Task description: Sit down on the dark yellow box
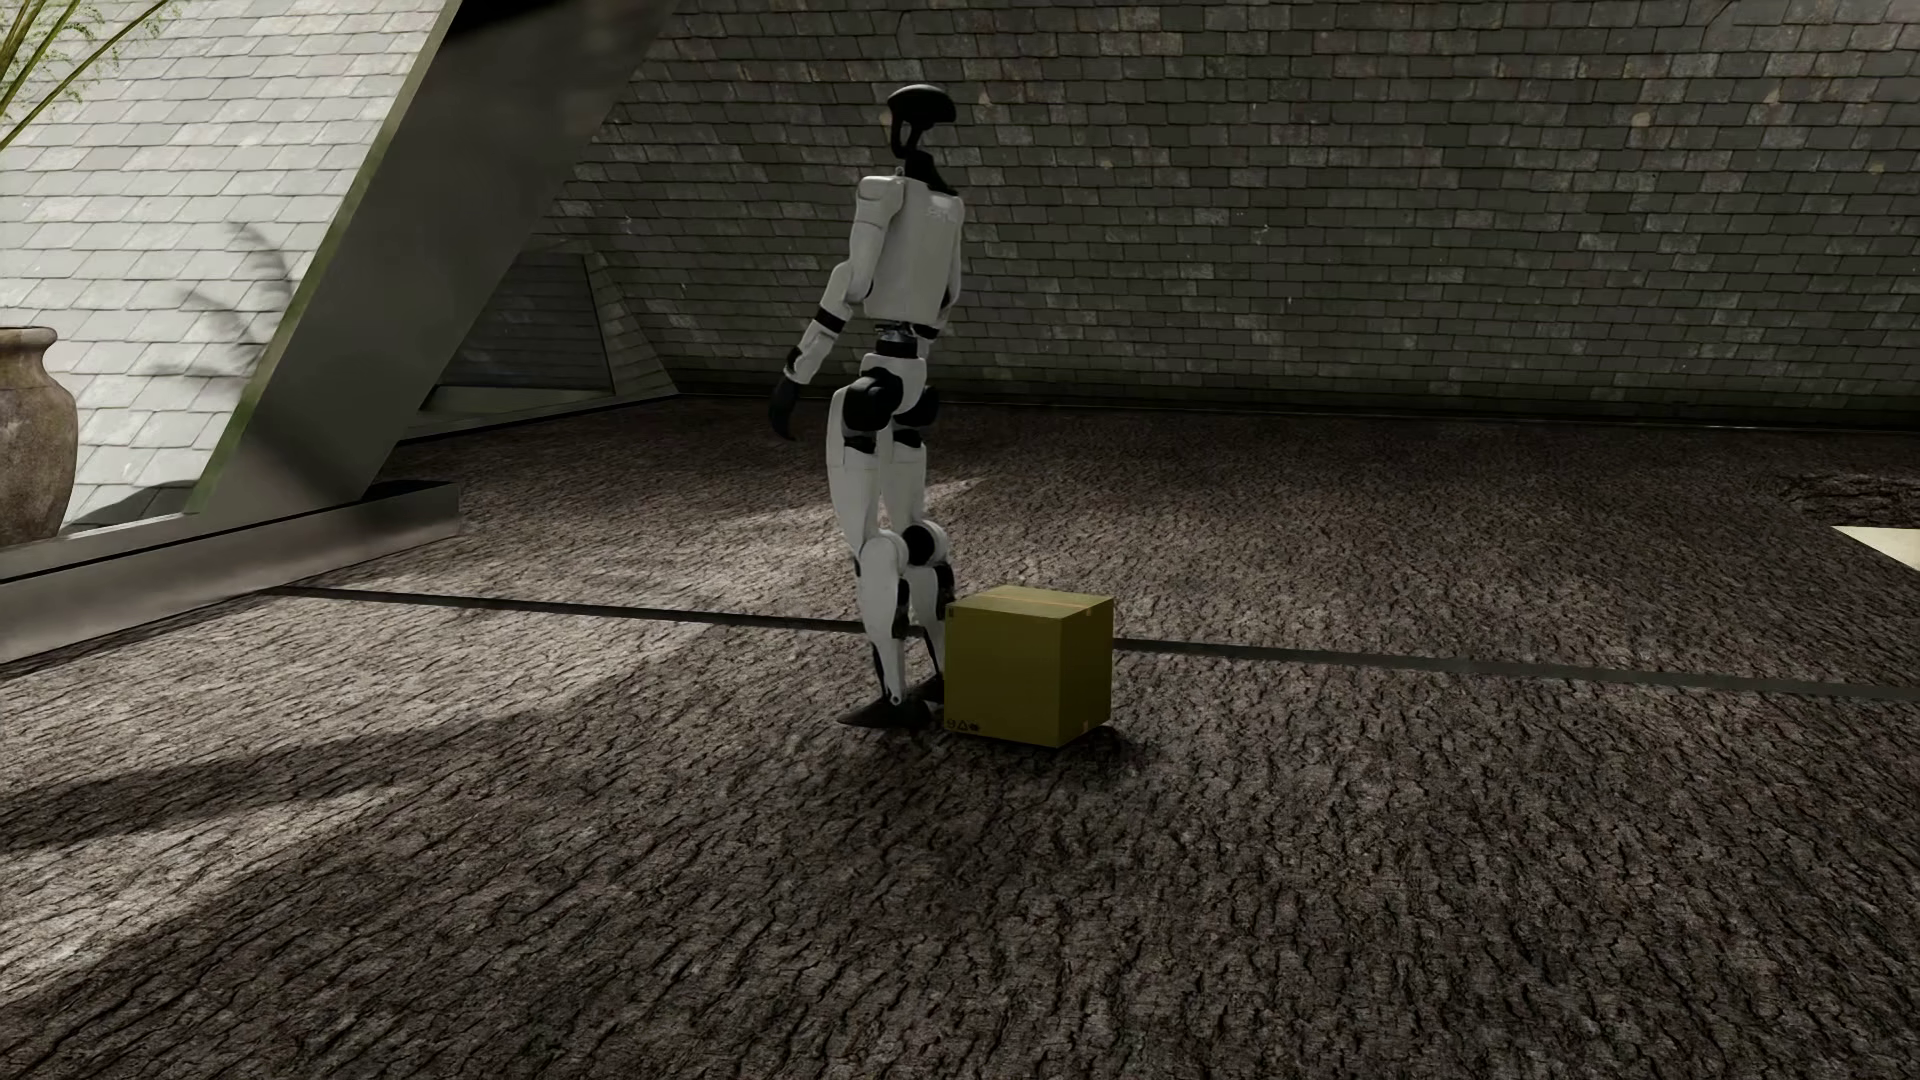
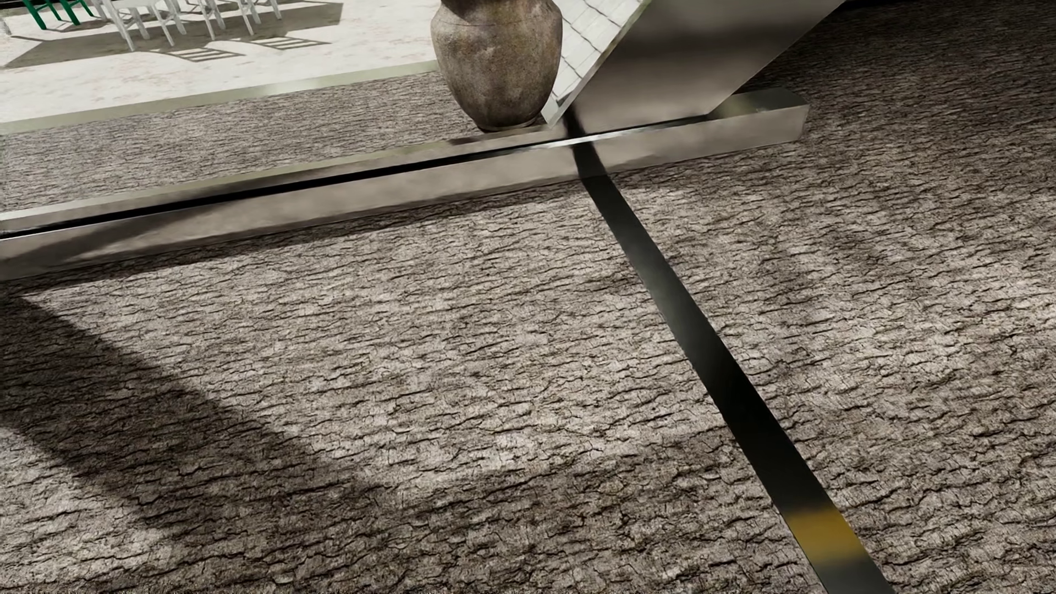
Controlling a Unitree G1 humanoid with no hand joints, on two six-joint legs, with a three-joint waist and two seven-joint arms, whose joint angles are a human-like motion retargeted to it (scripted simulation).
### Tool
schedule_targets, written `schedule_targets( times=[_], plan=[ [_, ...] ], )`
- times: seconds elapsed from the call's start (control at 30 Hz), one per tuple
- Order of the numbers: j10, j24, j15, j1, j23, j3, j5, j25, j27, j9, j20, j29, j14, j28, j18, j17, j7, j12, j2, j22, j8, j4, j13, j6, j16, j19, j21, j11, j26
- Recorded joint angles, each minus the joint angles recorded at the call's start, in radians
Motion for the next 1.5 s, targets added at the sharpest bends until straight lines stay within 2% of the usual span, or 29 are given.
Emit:
schedule_targets(
  times=[0.1, 0.27, 0.33, 0.4, 0.5, 0.6, 0.67, 0.7, 0.73, 0.77, 0.83, 0.9, 0.93, 0.97, 1.03, 1.1, 1.17, 1.23, 1.33, 1.5],
  plan=[
    [0.002, -0.004, -0.002, -0.001, 0.027, 0.000, 0.002, -0.003, 0.006, 0.001, -0.002, -0.009, -0.004, 0.010, 0.000, 0.002, 0.001, -0.006, 0.001, 0.012, -0.007, -0.001, -0.012, 0.001, -0.001, -0.004, 0.007, 0.000, 0.003],
    [0.059, 0.019, 0.002, -0.053, 0.044, 0.001, 0.005, 0.028, 0.036, 0.046, -0.068, -0.032, -0.005, -0.011, 0.016, -0.002, -0.011, -0.055, -0.029, -0.021, -0.006, -0.009, -0.064, 0.001, -0.003, -0.026, 0.028, 0.036, 0.005],
    [0.091, 0.034, -0.011, -0.086, 0.030, 0.004, 0.001, 0.023, 0.040, 0.101, -0.110, -0.022, 0.003, -0.018, 0.022, -0.002, -0.021, -0.120, -0.076, -0.034, 0.000, -0.007, -0.120, 0.001, -0.006, -0.026, 0.076, 0.106, 0.009],
    [0.243, 0.040, -0.028, -0.227, -0.002, 0.014, -0.012, 0.011, 0.044, 0.148, -0.166, -0.014, -0.029, -0.010, 0.021, -0.005, -0.042, -0.194, -0.200, -0.062, 0.036, -0.002, -0.196, -0.002, -0.008, -0.026, 0.141, 0.231, 0.021],
    [0.515, 0.037, -0.061, -0.484, -0.133, 0.023, -0.054, -0.024, 0.020, 0.271, -0.239, 0.027, -0.086, -0.005, -0.014, -0.044, -0.064, -0.326, -0.426, -0.167, 0.081, 0.030, -0.351, 0.002, 0.010, 0.025, 0.283, 0.450, 0.017],
    [0.781, 0.041, -0.112, -0.714, -0.299, 0.020, -0.076, -0.077, -0.019, 0.422, -0.349, 0.050, -0.154, 0.024, -0.030, -0.102, -0.074, -0.458, -0.645, -0.285, 0.119, 0.059, -0.533, 0.002, 0.049, 0.042, 0.477, 0.687, -0.009],
    [0.950, 0.060, -0.141, -0.879, -0.378, 0.017, -0.077, -0.102, -0.033, 0.507, -0.417, 0.059, -0.190, 0.012, -0.040, -0.131, -0.090, -0.540, -0.806, -0.386, 0.158, 0.076, -0.660, -0.001, 0.102, 0.049, 0.600, 0.844, -0.028],
    [1.034, 0.084, -0.158, -0.960, -0.430, 0.017, -0.084, -0.123, -0.054, 0.553, -0.451, 0.078, -0.208, -0.026, -0.047, -0.155, -0.100, -0.586, -0.886, -0.470, 0.176, 0.082, -0.729, -0.003, 0.146, 0.061, 0.655, 0.924, -0.051],
    [1.119, 0.075, -0.176, -1.041, -0.498, 0.018, -0.091, -0.142, -0.084, 0.593, -0.484, 0.092, -0.226, -0.044, -0.060, -0.189, -0.113, -0.627, -0.965, -0.570, 0.194, 0.091, -0.798, -0.004, 0.202, 0.076, 0.719, 1.005, -0.068],
    [1.202, 0.042, -0.193, -1.117, -0.576, 0.020, -0.092, -0.136, -0.093, 0.633, -0.508, 0.078, -0.244, -0.011, -0.074, -0.229, -0.126, -0.662, -1.040, -0.684, 0.212, 0.102, -0.866, -0.007, 0.273, 0.085, 0.782, 1.085, -0.079],
    [1.365, -0.027, -0.223, -1.268, -0.761, 0.026, -0.095, -0.075, -0.087, 0.703, -0.544, -0.062, -0.271, 0.045, -0.093, -0.341, -0.147, -0.750, -1.183, -0.891, 0.244, 0.124, -0.983, -0.011, 0.418, 0.106, 0.874, 1.237, -0.104],
    [1.504, -0.102, -0.252, -1.409, -0.923, 0.026, -0.106, 0.004, -0.077, 0.768, -0.603, -0.242, -0.290, 0.150, -0.116, -0.460, -0.173, -0.849, -1.317, -1.041, 0.279, 0.129, -1.076, -0.008, 0.531, 0.132, 0.926, 1.380, -0.126],
    [1.568, -0.143, -0.262, -1.471, -0.998, 0.024, -0.110, 0.032, -0.089, 0.793, -0.627, -0.334, -0.300, 0.223, -0.131, -0.517, -0.184, -0.886, -1.382, -1.112, 0.296, 0.132, -1.094, -0.012, 0.579, 0.139, 0.934, 1.448, -0.149],
    [1.632, -0.180, -0.274, -1.531, -1.073, 0.022, -0.110, 0.053, -0.099, 0.814, -0.629, -0.413, -0.307, 0.282, -0.145, -0.569, -0.196, -0.897, -1.440, -1.191, 0.314, 0.138, -1.085, -0.016, 0.635, 0.148, 0.915, 1.513, -0.171],
    [1.756, -0.218, -0.299, -1.632, -1.158, 0.020, -0.110, 0.053, -0.119, 0.853, -0.592, -0.530, -0.323, 0.361, -0.162, -0.641, -0.221, -0.875, -1.531, -1.339, 0.339, 0.145, -1.011, -0.017, 0.730, 0.162, 0.813, 1.633, -0.212],
    [1.856, -0.229, -0.314, -1.701, -1.222, 0.017, -0.113, 0.050, -0.130, 0.878, -0.515, -0.584, -0.334, 0.431, -0.176, -0.684, -0.240, -0.804, -1.597, -1.430, 0.359, 0.155, -0.932, -0.016, 0.781, 0.174, 0.708, 1.731, -0.242],
    [1.921, -0.225, -0.313, -1.727, -1.250, 0.016, -0.116, 0.044, -0.133, 0.891, -0.451, -0.602, -0.328, 0.448, -0.178, -0.697, -0.248, -0.738, -1.622, -1.467, 0.371, 0.161, -0.858, -0.017, 0.799, 0.180, 0.624, 1.796, -0.253],
    [1.962, -0.205, -0.305, -1.726, -1.243, 0.021, -0.116, 0.034, -0.122, 0.878, -0.406, -0.585, -0.312, 0.426, -0.174, -0.682, -0.253, -0.687, -1.620, -1.452, 0.379, 0.163, -0.791, -0.018, 0.771, 0.182, 0.563, 1.835, -0.240],
    [1.986, -0.172, -0.274, -1.676, -1.161, 0.023, -0.123, 0.015, -0.106, 0.851, -0.349, -0.509, -0.272, 0.360, -0.162, -0.605, -0.257, -0.610, -1.560, -1.375, 0.375, 0.165, -0.694, -0.023, 0.700, 0.182, 0.460, 1.856, -0.209],
    [1.986, -0.073, -0.246, -1.524, -0.930, 0.028, -0.142, -0.025, -0.083, 0.771, -0.182, -0.374, -0.248, 0.247, -0.148, -0.384, -0.247, -0.420, -1.407, -1.153, 0.356, 0.176, -0.506, -0.030, 0.448, 0.174, 0.277, 1.857, -0.161]
  ],
)
